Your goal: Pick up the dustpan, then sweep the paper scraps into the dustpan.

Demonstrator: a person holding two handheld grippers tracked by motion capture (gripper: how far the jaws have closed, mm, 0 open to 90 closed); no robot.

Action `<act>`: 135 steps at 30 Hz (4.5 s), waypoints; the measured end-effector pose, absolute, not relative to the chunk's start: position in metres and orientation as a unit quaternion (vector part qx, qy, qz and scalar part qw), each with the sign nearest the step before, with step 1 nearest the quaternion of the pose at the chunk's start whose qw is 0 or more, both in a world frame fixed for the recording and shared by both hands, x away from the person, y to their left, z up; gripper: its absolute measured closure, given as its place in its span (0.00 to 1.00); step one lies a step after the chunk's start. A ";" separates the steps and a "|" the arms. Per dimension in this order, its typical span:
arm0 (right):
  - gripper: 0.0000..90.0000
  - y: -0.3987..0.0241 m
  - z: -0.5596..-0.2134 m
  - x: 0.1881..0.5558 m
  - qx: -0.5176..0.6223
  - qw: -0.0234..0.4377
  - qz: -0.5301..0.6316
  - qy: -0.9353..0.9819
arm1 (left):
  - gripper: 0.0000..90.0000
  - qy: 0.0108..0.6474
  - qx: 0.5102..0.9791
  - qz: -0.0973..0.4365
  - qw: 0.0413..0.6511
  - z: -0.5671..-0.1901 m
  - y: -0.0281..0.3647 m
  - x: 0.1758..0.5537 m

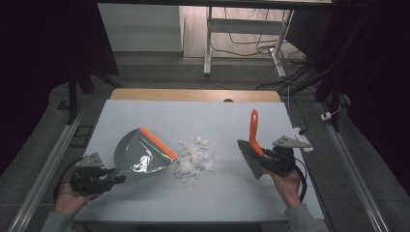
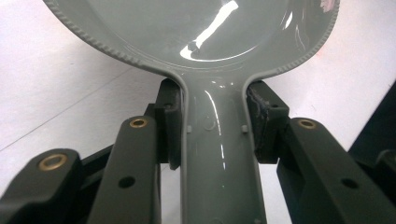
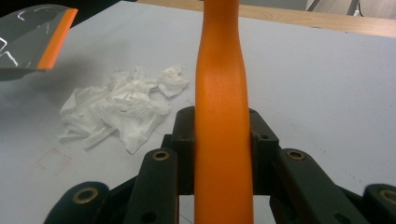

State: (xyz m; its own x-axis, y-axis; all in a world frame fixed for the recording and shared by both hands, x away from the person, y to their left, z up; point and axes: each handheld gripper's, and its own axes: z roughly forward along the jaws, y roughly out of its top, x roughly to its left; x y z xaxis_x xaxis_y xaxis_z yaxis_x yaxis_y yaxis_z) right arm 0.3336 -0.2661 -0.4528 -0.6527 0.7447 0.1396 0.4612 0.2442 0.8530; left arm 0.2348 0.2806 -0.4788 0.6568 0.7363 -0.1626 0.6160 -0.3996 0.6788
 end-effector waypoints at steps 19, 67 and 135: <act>0.78 -0.249 -0.449 0.344 0.386 0.139 0.493 0.768 | 0.68 0.355 0.867 0.052 0.346 -0.490 0.280 0.220; 0.78 -0.163 -0.464 0.435 0.408 0.131 0.436 0.791 | 0.68 0.324 0.891 0.010 0.320 -0.505 0.267 0.217; 0.78 -0.061 -0.492 0.423 0.318 0.088 0.358 0.873 | 0.68 0.337 0.891 -0.003 0.303 -0.516 0.254 0.230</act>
State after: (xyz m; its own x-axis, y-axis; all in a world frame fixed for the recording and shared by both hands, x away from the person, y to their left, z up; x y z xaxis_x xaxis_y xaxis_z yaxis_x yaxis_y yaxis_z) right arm 0.4226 -0.0609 -0.4917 -0.7818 0.6191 0.0739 0.4927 0.5407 0.6818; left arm 0.2304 0.2544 -0.5157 0.7726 0.5994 -0.2092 0.6027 -0.5891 0.5383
